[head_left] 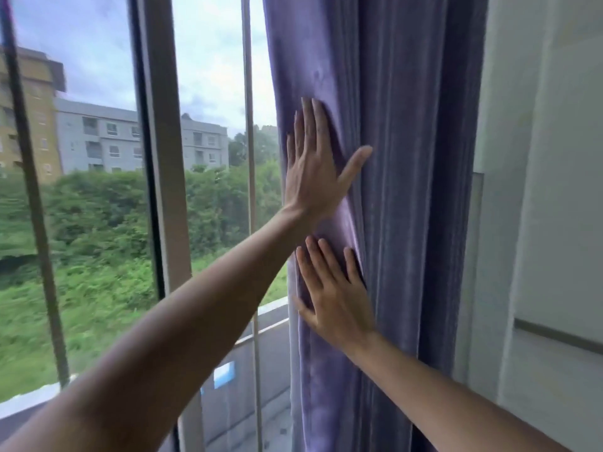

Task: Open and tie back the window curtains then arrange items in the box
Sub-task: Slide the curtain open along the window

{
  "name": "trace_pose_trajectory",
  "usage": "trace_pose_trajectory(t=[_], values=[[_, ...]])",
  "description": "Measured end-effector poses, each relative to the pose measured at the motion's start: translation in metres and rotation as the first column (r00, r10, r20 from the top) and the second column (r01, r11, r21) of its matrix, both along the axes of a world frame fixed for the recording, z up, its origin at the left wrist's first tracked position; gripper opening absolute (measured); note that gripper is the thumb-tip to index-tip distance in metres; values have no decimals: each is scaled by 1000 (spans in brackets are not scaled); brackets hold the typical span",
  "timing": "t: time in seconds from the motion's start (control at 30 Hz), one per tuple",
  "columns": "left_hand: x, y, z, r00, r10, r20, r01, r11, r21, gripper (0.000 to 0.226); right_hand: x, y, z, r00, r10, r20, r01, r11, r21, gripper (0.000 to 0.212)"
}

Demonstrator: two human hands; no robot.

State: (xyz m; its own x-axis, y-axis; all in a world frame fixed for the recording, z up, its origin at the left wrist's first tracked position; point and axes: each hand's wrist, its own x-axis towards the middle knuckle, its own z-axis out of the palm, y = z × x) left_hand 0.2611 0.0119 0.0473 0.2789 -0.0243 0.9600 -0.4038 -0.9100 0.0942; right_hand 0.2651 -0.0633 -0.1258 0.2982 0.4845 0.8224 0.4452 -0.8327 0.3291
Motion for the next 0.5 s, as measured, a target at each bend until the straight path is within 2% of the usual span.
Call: trace_pose_trajectory(t=[0.07, 0.13, 0.2, 0.3, 0.4, 0.5], values=[[11, -4, -4, 999, -2, -32, 1, 1000, -23, 95, 4, 0, -5, 1000, -20, 19, 22, 998, -62, 82], [22, -6, -4, 998, -17, -57, 15, 999, -37, 84, 9, 2, -10, 998, -21, 56, 26, 994, -106, 85], [33, -5, -4, 995, -56, -84, 55, 998, -14, 71, 13, 6, -14, 996, -5, 89, 18, 989, -145, 79], [40, -6, -2, 991, -103, -88, 106, 994, 22, 64, 24, 10, -19, 996, -5, 91, 26, 971, -238, 70], [47, -10, -1, 984, -156, -87, 162, 985, 60, 62, 40, 9, -18, 995, -77, 62, 89, 971, -222, 62], [57, -18, 0, 972, -211, -100, 217, 974, 63, 62, 56, -1, -22, 989, -151, 4, 148, 967, -207, 64]])
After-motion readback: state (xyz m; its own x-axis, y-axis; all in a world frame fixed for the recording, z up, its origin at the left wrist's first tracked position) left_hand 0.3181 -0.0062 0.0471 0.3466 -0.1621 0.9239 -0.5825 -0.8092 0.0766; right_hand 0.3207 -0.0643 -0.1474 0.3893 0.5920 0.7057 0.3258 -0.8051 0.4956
